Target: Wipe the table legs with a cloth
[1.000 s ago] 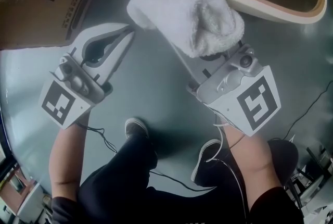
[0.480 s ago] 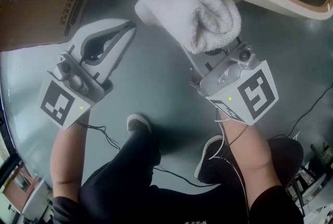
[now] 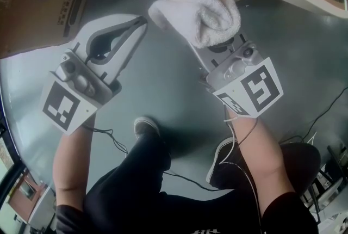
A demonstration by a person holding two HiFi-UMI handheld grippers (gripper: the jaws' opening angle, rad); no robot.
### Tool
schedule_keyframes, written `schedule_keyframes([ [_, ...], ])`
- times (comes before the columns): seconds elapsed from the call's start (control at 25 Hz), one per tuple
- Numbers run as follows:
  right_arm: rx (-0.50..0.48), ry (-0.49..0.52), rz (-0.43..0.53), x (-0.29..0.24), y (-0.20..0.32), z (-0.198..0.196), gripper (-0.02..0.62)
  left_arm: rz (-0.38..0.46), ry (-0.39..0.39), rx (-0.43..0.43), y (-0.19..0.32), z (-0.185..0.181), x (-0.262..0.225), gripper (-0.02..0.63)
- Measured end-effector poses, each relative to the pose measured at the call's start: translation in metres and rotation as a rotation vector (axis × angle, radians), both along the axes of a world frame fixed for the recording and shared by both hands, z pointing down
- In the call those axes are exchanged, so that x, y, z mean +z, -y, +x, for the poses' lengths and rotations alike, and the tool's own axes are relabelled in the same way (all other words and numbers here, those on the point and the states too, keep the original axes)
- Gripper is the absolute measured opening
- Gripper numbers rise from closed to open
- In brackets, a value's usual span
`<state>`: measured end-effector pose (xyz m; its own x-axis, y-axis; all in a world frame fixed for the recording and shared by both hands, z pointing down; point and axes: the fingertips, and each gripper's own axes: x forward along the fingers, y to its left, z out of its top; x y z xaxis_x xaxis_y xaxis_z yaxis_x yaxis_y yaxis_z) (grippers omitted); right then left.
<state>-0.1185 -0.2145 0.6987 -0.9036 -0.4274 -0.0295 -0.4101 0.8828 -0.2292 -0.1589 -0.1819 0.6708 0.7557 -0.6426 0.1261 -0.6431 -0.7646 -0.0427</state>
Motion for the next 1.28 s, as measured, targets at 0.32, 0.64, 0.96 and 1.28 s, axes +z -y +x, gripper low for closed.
schedule_keyframes([
  [0.32,0.006,-0.023,-0.037,0.032,0.000,-0.002,0.077,-0.048,0.000,0.016,0.000,-0.002,0.019,0.005],
  [0.64,0.038,-0.071,-0.133,0.092,0.003,0.000,0.077,-0.066,-0.005,0.038,0.000,-0.002,0.034,0.005],
  [0.96,0.046,-0.126,-0.177,0.137,0.003,-0.001,0.077,-0.080,-0.015,0.051,0.000,-0.004,0.042,0.005],
  [1.28,0.060,-0.219,-0.261,0.190,0.003,0.006,0.077,-0.082,-0.018,0.053,-0.006,0.004,0.039,0.005],
])
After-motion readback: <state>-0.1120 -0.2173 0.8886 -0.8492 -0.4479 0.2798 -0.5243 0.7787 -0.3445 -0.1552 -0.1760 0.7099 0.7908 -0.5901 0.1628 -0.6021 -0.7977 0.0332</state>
